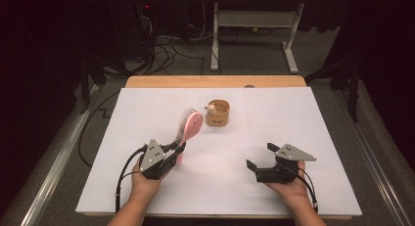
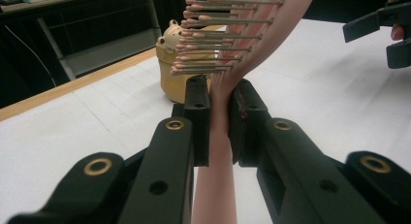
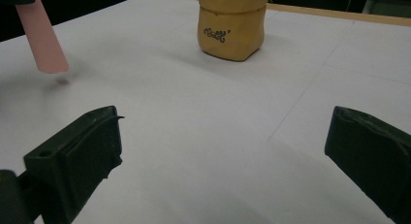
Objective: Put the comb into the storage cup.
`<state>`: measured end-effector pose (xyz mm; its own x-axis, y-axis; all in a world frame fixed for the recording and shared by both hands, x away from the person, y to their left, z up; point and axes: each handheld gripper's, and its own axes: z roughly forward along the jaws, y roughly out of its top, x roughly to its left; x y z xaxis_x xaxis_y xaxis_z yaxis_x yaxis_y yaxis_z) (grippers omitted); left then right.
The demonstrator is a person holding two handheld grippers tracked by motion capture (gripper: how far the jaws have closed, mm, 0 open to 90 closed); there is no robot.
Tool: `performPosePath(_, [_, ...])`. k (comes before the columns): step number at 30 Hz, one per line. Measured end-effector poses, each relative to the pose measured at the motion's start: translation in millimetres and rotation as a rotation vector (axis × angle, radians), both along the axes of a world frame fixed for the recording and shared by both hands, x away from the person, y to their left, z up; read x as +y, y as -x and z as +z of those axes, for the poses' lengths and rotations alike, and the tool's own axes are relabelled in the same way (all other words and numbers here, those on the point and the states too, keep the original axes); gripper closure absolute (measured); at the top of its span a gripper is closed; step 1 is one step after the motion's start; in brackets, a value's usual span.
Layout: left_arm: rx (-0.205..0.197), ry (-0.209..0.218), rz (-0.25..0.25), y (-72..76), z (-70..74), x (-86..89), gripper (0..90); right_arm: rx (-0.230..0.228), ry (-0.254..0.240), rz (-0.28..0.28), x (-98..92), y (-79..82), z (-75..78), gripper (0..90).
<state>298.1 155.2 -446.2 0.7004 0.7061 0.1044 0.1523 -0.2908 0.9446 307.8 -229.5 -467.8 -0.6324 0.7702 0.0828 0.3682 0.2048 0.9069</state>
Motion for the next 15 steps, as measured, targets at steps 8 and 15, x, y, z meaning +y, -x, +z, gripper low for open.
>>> performPosePath(8, [-0.013,-0.015,-0.01,3.5,1.3,-4.8,80.5,-0.007,0.01,0.017,15.9,-0.4,6.3,0.4])
performPosePath(15, [-0.022,-0.031,-0.009,5.5,1.2,-8.3,80.5,-0.023,-0.013,0.023,24.8,-2.2,16.0,0.4])
